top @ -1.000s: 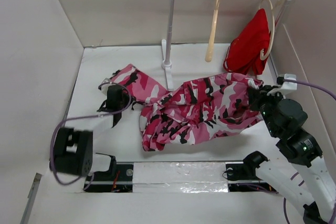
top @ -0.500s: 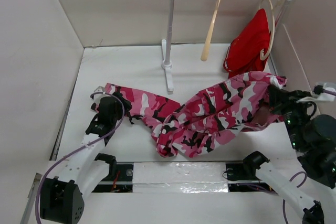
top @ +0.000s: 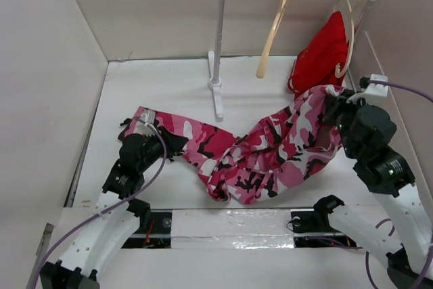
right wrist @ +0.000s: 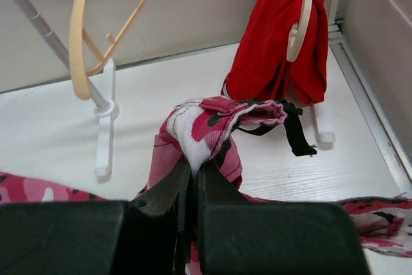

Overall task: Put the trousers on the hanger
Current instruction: Flatten out the trousers at the center of the board.

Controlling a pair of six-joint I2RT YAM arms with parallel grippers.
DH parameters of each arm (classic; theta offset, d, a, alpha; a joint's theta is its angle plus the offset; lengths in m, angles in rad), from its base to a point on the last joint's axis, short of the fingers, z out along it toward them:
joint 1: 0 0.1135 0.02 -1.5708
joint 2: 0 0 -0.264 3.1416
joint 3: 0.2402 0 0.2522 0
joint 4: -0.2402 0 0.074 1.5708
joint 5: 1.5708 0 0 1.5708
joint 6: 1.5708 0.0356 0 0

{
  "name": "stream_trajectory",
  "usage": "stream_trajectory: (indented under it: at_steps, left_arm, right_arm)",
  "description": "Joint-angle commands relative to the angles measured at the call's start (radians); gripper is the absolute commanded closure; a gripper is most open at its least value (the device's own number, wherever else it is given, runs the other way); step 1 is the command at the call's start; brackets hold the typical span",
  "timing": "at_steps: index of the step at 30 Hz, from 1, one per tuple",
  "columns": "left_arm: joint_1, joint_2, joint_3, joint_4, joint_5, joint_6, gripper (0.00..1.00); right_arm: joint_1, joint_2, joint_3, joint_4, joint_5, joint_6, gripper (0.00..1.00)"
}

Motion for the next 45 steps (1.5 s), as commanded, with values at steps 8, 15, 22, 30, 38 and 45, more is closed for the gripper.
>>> stream_trajectory:
  at_steps: [8,15,22,30,38,45]
  left_arm:
    - [-0.277,0.362,0.248,0.242,-0.172,0.091,0.70]
    - [-0.588,0.390,0.309,0.135,-0.601,0.094,0.47]
    - [-0.847,0.254,0.162,-0.201,-0.791,-0.139,0.33]
    - [-1.088,0.373,0.142,-0.386,-0.871,-0.432,0.33]
    - [-1.133,0.540,0.203,-0.508,-0.998,-0.596,0.61]
    - [-1.075,0.465,0.381,-0.736,-1.231,-0.621,1.00]
  right_arm:
    - [-0.094,0.066,0.026,0.207,-0.070,0.016,1.00]
    - [-0.128,0.073,0.020,0.175,-0.039,0.001,1.00]
    - [-0.179,0.069,-0.006,0.196,-0.094,0.001,1.00]
    - [-0.241,0.066,-0.018,0.209,-0.156,-0.004,1.00]
    - [-0.280,0.035,-0.061,0.222,-0.249,0.018,1.00]
    - [-0.280,-0.014,-0.055,0.189,-0.324,0.031,1.00]
